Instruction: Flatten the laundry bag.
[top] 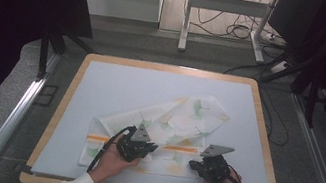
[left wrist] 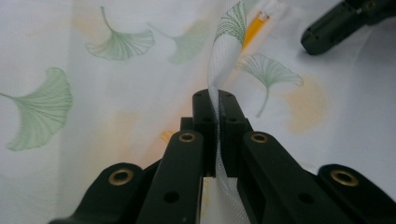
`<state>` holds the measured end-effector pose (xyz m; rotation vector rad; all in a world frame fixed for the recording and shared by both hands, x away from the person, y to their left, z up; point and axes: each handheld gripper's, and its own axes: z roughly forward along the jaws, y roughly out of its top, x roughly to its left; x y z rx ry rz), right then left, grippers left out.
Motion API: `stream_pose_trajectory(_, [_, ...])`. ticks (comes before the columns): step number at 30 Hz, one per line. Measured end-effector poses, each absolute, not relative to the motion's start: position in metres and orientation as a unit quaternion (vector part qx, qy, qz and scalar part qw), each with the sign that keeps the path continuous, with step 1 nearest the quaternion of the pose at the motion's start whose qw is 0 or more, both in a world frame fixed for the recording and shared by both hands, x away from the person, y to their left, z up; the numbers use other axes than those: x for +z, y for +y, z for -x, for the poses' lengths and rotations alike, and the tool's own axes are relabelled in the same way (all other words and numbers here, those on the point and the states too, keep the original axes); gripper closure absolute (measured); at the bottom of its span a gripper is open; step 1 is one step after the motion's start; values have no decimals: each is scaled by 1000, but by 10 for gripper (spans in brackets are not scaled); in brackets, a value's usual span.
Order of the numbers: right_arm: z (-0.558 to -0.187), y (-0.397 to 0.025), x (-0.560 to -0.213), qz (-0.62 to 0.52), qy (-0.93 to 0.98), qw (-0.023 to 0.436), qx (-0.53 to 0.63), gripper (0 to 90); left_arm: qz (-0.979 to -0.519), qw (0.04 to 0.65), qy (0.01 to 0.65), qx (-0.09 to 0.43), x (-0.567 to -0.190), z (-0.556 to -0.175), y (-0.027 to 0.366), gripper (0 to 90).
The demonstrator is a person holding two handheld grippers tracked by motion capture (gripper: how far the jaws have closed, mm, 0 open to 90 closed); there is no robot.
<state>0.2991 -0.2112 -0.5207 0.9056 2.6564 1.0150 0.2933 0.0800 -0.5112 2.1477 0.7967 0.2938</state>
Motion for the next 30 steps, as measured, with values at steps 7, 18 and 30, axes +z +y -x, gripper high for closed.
stream_pose_trajectory(7, [-300,-212,-521,-303,887,76,341,893,-841,410,332,120,-508,-308,93,889])
stream_pose_trajectory(18, [-300,-213,-521,-304,886,71,343,893,-828,416,359,115,-511,-325,110,889])
stream_pose_trajectory(30, [-301,-213,-521,-304,886,70,344,893,-820,420,368,122,-507,-332,121,890])
